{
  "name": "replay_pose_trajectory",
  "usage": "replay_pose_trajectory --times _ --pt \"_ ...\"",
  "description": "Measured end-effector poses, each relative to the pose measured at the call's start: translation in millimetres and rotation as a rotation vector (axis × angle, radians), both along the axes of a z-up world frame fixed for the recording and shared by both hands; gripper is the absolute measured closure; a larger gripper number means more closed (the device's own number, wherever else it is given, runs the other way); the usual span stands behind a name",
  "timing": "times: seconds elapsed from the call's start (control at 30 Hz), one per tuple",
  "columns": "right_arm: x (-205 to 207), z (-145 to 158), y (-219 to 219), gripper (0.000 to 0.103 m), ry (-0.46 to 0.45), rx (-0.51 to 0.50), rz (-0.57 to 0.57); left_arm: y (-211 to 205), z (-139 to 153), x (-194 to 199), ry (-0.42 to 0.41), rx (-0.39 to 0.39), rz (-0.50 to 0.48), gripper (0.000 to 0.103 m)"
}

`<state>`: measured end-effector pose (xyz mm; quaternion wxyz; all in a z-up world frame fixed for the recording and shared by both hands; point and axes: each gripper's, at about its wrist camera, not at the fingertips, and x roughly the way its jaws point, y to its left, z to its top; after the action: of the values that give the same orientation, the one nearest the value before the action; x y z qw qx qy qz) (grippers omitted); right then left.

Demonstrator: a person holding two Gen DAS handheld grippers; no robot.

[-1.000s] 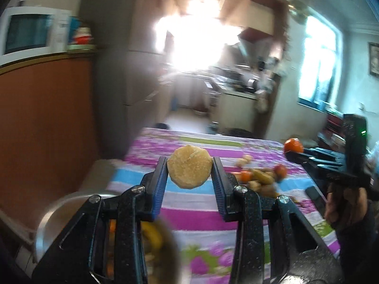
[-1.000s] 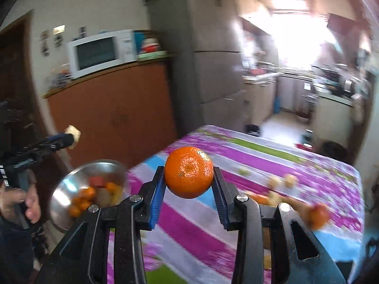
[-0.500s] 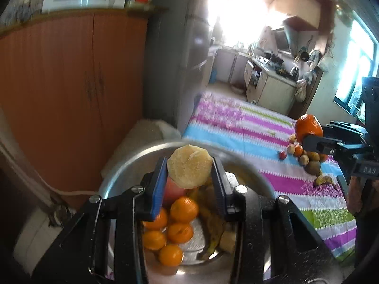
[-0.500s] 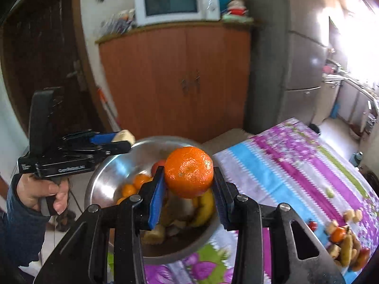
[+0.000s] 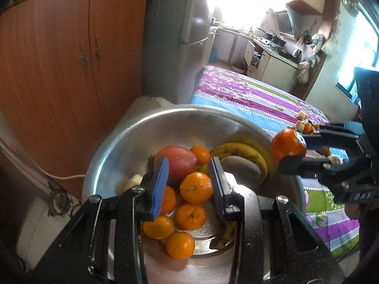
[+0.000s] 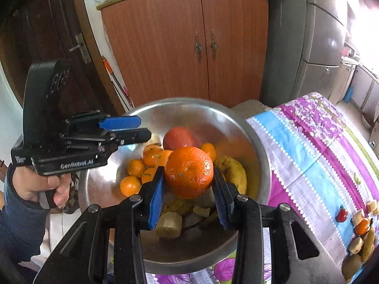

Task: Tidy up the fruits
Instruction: 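Open both tools to drop the pear slice and orange into the bowl, then move both tools back to the fruit pile on the tablecloth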

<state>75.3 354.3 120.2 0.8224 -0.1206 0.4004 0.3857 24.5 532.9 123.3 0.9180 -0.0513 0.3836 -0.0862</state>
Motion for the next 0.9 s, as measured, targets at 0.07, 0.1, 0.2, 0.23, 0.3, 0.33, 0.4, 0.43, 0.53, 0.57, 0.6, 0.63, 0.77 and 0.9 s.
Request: replay_pose_trajectory --times 0.07,0.1,0.2,0.23,0.3,0.33,0.4,0.43,0.53,0.57,0.6,0.63,0.77,0.9 --pt "1 -7 3 0.061 0.010 -0.015 0.007 2 -2 1 0.002 -0.005 0.007 0.068" --pt "0 -10 5 0.061 0.017 -0.021 0.012 4 -2 2 0.005 -0.011 0.010 0.068" --pt "-2 -21 9 0.061 0.038 -0.040 0.021 11 -5 0 0.009 -0.027 0.016 0.067" --pt "-1 -25 9 0.061 0.045 -0.046 0.021 12 -6 1 0.012 -0.032 0.016 0.066" --pt "-1 -30 10 0.061 0.051 -0.053 0.017 12 -7 1 0.017 -0.034 0.015 0.066" --pt "-1 -32 9 0.060 0.052 -0.054 0.015 12 -8 1 0.018 -0.032 0.013 0.065" --pt "0 -34 8 0.060 0.055 -0.054 0.008 10 -8 4 0.022 -0.034 0.013 0.063" --pt "1 -35 7 0.060 0.055 -0.054 0.006 10 -8 4 0.020 -0.037 0.013 0.059" --pt "1 -35 5 0.059 0.051 -0.052 -0.002 10 -3 3 0.006 -0.036 0.017 0.046" --pt "2 -35 4 0.056 0.048 -0.045 -0.002 10 -1 3 0.001 -0.035 0.019 0.044" --pt "2 -33 3 0.054 0.044 -0.041 -0.003 10 -1 2 -0.001 -0.034 0.020 0.041" --pt "1 -31 2 0.050 0.039 -0.035 -0.006 9 0 2 -0.002 -0.032 0.020 0.040" --pt "-6 -16 -8 0.046 0.007 0.022 -0.016 -1 8 2 -0.017 -0.025 0.013 0.034" --pt "-32 21 -58 0.044 -0.138 0.169 -0.078 -23 31 -11 -0.092 -0.033 -0.030 0.033"
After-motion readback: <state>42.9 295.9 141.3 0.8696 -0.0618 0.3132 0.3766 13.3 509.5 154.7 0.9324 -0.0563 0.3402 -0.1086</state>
